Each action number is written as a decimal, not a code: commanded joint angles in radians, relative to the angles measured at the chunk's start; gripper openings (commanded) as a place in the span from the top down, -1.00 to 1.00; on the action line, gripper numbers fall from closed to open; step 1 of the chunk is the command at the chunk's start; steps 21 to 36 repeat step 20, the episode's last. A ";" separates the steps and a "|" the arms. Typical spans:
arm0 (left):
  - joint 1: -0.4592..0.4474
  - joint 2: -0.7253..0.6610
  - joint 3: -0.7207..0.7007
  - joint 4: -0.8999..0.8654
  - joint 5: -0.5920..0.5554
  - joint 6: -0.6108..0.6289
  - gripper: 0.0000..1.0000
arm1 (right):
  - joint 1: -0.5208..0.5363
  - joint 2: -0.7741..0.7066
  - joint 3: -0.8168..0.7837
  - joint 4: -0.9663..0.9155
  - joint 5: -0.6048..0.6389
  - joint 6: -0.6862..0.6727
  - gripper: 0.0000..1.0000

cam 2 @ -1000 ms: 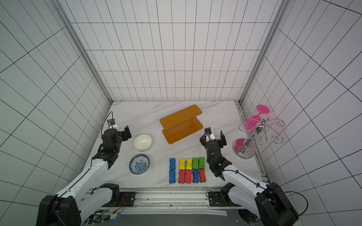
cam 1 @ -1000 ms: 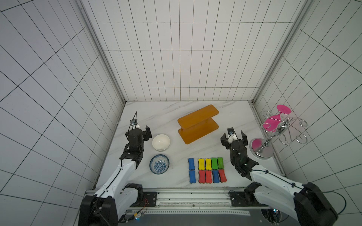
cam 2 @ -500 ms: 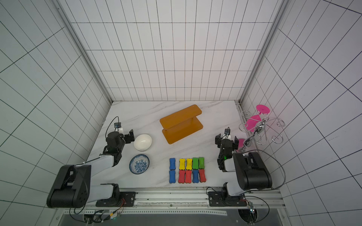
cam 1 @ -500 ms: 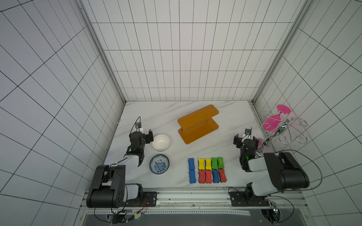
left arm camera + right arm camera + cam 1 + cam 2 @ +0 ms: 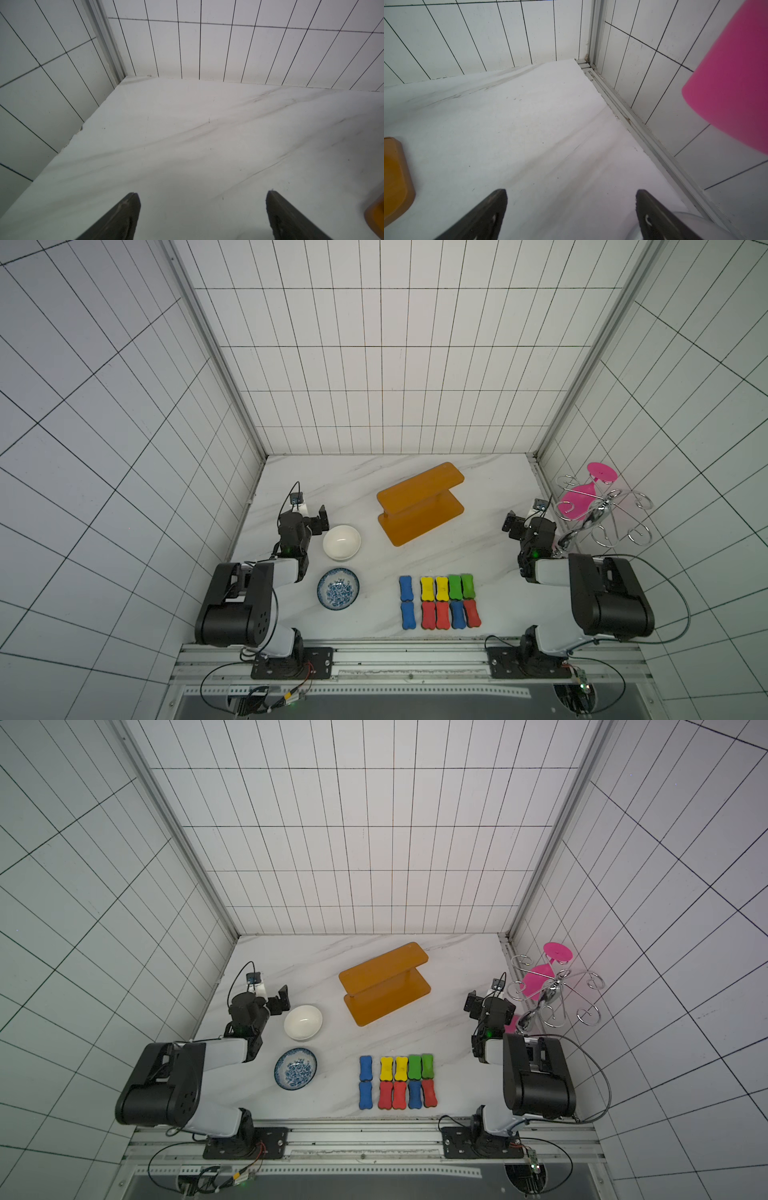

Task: Remove the whiteboard erasers from the shelf
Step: Reset both arms

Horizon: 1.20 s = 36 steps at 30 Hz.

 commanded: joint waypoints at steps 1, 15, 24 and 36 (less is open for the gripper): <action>0.008 0.026 0.024 0.061 -0.052 -0.035 -0.96 | -0.004 -0.014 -0.004 -0.024 -0.015 0.015 -0.98; 0.030 0.044 0.061 0.013 -0.026 -0.054 -0.96 | 0.001 0.007 0.054 -0.112 -0.176 -0.055 -0.98; 0.028 0.037 0.051 0.027 -0.025 -0.052 -0.96 | -0.012 -0.008 0.034 -0.089 -0.189 -0.046 -0.98; 0.028 0.037 0.051 0.027 -0.025 -0.052 -0.96 | -0.012 -0.008 0.034 -0.089 -0.189 -0.046 -0.98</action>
